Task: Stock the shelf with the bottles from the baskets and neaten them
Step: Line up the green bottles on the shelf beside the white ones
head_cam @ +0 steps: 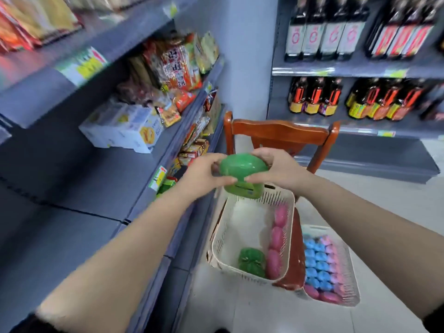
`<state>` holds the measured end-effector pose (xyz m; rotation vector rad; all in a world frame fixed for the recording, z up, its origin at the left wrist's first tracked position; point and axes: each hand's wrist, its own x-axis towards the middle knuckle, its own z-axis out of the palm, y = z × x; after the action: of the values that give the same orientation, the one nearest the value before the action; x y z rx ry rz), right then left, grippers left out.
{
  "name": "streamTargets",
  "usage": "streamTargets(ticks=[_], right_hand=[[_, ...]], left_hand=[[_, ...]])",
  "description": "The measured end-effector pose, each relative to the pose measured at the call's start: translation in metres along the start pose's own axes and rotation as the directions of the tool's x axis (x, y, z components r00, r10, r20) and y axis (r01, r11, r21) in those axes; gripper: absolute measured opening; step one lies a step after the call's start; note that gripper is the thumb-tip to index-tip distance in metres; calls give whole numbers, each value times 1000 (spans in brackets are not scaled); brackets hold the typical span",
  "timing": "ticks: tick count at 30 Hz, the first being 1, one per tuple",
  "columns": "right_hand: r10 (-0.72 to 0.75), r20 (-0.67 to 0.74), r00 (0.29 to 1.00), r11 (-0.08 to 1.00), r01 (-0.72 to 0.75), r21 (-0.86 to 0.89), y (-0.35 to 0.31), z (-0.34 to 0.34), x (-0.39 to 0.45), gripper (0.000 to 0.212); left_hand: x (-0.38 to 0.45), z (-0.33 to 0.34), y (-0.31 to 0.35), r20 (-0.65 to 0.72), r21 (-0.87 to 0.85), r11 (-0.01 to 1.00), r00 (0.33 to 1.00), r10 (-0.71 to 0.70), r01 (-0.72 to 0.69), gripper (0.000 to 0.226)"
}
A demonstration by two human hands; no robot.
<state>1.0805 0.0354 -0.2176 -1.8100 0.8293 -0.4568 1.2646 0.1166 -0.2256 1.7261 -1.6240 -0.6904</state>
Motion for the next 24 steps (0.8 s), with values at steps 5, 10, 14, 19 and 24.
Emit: streamTargets(ticks=[5,10,14,19,24], right_hand=[[-140,-32,990,976,143,166,-88,-8,-9,53],[-279,-15,960,908,269,323,-161,2,-11,31],[-388,28,921,856,349,383,-213,22,-11,20],[-506,127,853,797,406,448,-263,60,-16,47],[-581,276,766,783,434,445,-290,115,-24,28]], left_hand=[[-31,-59,61,-181,-228,974,983,-20,-22,31],[-66,-107,116,-384,-339,937,922,-52,-89,15],[-104,-141,145,-559,-305,946,825,-85,-110,20],[-155,-180,167,-740,-222,970,664,-105,-95,9],[-210,-214,175,-852,-159,987,508,-128,-17,11]])
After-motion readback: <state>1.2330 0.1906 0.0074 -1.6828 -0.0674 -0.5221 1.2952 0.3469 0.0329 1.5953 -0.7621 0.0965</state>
